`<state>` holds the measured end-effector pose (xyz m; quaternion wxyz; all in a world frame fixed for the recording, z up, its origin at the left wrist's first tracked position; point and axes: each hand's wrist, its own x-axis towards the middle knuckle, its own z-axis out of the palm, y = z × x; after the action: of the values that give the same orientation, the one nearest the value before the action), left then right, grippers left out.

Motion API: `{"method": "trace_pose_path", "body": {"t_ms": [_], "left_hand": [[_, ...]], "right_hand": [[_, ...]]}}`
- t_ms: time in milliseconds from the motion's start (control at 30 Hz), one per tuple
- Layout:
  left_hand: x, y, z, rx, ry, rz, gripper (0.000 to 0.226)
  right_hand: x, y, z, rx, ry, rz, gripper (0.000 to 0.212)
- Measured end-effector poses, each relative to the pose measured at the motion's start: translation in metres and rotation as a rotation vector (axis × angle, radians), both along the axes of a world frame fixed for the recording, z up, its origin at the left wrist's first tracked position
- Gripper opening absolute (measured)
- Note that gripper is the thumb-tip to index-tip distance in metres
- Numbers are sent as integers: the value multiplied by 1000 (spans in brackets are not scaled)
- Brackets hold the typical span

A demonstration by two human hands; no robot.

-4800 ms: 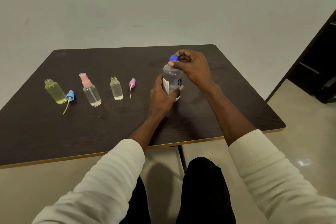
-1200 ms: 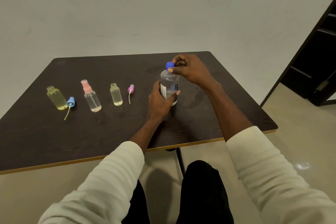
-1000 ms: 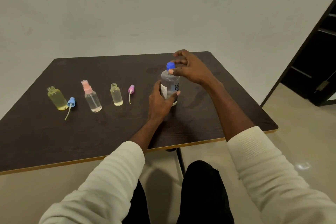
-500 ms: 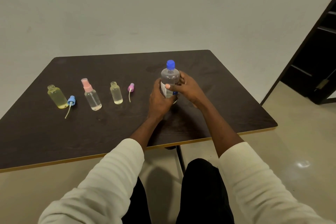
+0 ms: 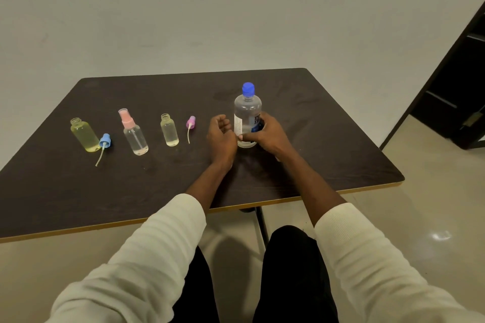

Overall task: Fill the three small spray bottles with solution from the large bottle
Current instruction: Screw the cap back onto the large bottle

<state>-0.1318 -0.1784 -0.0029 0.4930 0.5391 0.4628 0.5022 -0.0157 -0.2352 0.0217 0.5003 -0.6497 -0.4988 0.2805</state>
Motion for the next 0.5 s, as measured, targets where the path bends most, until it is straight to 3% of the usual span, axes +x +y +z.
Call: {"method": "trace_pose_path", "body": {"t_ms": [200,400,500], "left_hand": [[18,10,11,28,258,-23,45],[64,30,12,197,643,-280,60],[90,50,14,247,738,-365,64]], "right_hand": [[38,17,6,27,22,-116,61],[104,46,25,30,-27,-283,64],[144,69,27,46,-31,-382,64]]}}
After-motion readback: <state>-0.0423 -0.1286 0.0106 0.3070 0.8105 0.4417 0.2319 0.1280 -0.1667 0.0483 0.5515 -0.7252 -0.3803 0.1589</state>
